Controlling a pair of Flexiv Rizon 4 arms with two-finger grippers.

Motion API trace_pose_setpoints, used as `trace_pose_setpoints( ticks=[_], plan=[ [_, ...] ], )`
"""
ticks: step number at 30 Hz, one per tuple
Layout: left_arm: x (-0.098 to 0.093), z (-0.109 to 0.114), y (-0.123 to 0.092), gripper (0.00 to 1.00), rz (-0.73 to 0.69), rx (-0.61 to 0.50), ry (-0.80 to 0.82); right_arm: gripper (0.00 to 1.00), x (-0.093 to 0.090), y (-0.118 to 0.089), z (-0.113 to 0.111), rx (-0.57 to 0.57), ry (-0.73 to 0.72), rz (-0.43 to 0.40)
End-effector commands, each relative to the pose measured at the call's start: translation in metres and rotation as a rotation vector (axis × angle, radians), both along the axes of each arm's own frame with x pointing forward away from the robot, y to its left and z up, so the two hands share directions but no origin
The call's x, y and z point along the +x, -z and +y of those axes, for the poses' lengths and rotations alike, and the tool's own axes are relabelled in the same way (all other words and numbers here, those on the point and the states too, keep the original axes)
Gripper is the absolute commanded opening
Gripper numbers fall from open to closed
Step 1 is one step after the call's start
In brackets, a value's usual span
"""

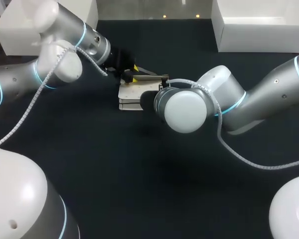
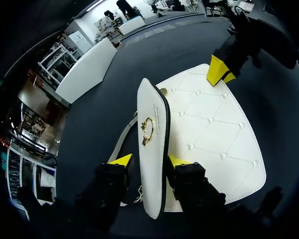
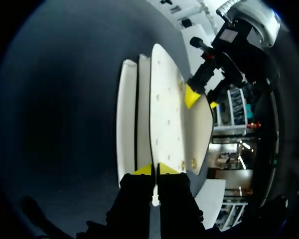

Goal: Pick up the bag, open it, inspect its contents, close it, and place it on the opposite side

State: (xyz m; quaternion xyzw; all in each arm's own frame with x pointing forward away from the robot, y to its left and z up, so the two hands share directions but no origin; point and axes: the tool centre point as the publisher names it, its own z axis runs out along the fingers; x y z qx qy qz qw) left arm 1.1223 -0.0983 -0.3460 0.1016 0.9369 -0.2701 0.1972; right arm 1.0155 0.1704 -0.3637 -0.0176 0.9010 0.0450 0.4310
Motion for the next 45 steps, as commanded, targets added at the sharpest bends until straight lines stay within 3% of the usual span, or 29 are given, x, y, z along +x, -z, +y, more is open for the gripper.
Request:
trace_pose_setpoints(
  ticks=[1, 14, 16, 20, 25, 38, 39, 41, 42, 45],
  plan=[
    [0.013, -0.004, 0.005, 0.42, 0.019, -0.005, 0.001, 0.00, -0.002, 0.004, -0.003, 0.012, -0.006, -0.055],
    [0.019, -0.008, 0.011, 0.30, 0.046, -0.011, -0.004, 0.00, -0.002, 0.004, -0.003, 0.012, -0.006, -0.055],
    [0.019, -0.009, 0.012, 0.22, 0.049, -0.011, -0.005, 0.00, -0.002, 0.004, -0.003, 0.012, -0.006, -0.055],
    [0.020, -0.008, 0.014, 0.18, 0.058, -0.008, -0.013, 0.00, -0.002, 0.004, -0.003, 0.012, -0.006, -0.055],
    [0.022, -0.007, 0.017, 0.00, 0.069, 0.000, -0.030, 0.00, -0.002, 0.004, -0.003, 0.012, -0.006, -0.055],
    [0.023, -0.007, 0.009, 0.00, 0.071, -0.032, -0.029, 0.00, -0.002, 0.004, -0.003, 0.012, -0.006, -0.055],
    [0.023, -0.007, 0.007, 0.00, 0.070, -0.034, -0.029, 0.16, -0.003, 0.002, -0.003, 0.011, -0.010, -0.041],
    [0.023, -0.006, 0.003, 0.00, 0.069, -0.039, -0.029, 0.59, -0.005, -0.004, -0.002, 0.014, -0.015, -0.025],
    [0.022, -0.006, 0.001, 0.00, 0.068, -0.041, -0.029, 1.00, -0.007, -0.007, -0.003, 0.008, -0.017, -0.017],
    [0.022, -0.006, -0.006, 0.00, 0.067, -0.044, -0.029, 1.00, -0.012, -0.022, -0.005, 0.014, -0.012, 0.014]
  ],
)
